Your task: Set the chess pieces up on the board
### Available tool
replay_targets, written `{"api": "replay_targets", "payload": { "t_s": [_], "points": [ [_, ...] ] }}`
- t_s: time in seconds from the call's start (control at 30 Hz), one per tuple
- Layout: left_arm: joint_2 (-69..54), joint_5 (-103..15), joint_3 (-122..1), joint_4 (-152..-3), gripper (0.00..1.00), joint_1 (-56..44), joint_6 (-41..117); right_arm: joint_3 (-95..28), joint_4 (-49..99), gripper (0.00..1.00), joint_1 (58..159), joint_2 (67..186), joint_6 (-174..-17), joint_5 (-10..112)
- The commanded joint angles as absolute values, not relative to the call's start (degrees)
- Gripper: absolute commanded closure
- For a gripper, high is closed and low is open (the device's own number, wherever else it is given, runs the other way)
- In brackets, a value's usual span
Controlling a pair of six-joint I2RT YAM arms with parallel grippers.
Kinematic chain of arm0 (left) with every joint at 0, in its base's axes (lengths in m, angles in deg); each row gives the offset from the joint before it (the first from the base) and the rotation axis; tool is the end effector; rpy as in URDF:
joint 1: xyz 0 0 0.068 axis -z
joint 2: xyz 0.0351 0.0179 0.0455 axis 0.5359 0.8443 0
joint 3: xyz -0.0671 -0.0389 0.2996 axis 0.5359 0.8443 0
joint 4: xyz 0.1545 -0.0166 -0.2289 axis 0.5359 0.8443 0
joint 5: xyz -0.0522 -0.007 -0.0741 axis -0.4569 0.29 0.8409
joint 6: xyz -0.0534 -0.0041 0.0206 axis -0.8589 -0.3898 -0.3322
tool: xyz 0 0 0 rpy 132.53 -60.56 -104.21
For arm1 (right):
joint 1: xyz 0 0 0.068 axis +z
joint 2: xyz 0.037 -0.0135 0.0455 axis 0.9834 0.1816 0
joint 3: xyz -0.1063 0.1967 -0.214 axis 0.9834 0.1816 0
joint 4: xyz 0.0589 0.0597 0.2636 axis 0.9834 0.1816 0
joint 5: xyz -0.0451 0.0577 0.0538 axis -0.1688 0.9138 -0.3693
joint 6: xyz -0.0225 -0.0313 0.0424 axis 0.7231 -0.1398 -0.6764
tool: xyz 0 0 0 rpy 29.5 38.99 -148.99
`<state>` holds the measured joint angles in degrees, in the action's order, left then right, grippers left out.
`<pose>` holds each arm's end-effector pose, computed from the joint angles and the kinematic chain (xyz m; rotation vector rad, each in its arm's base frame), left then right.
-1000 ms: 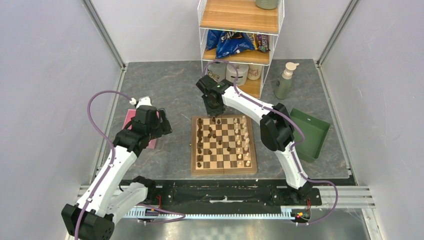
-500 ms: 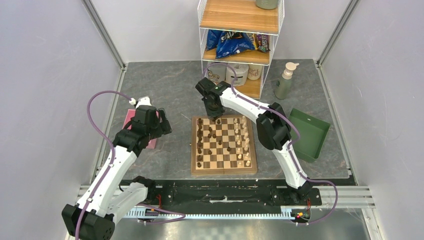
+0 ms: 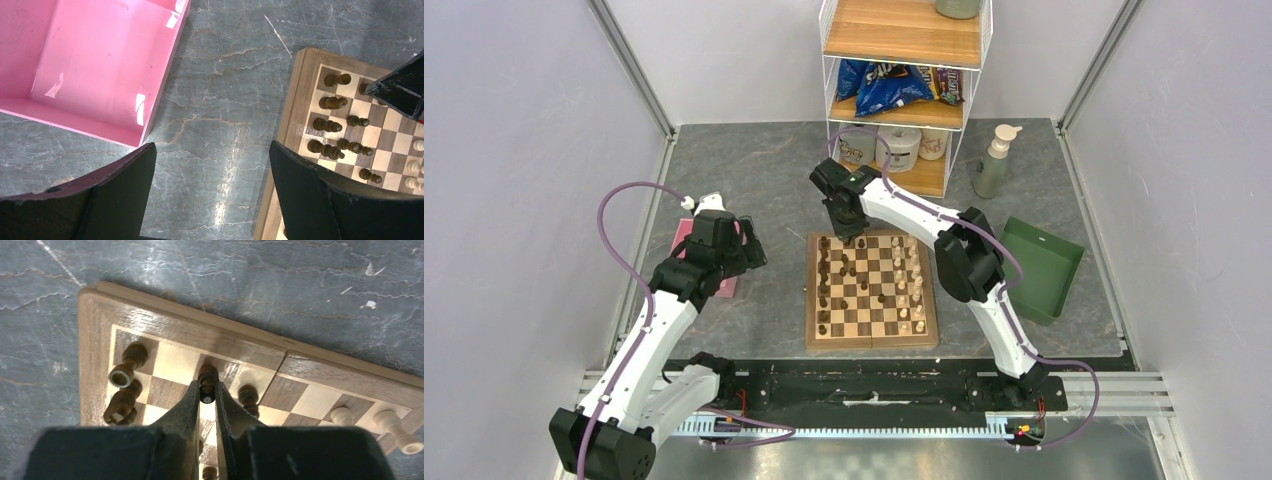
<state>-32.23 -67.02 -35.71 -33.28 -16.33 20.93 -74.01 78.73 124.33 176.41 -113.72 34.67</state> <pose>0.1692 -0.0379 0.3095 -0.3774 2.3104 -0.0760 0.3781 0.3668 0.2239 -0.4388 2.7253 0.1152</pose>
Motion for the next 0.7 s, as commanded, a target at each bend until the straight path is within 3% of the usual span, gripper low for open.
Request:
{"api": "replay_targets", "payload": {
  "t_s": [0.0, 0.67],
  "points": [
    [-32.1, -66.4, -36.3, -34.1, 0.10, -16.8, 22.9, -77.5, 77.2, 0.86, 125.8, 175.7, -113.4, 35.4],
    [-32.3, -65.9, -36.2, -34.1, 0.10, -17.3, 23.1, -79.4, 76.4, 0.84, 126.3, 178.8, -113.9, 35.5]
  ]
}}
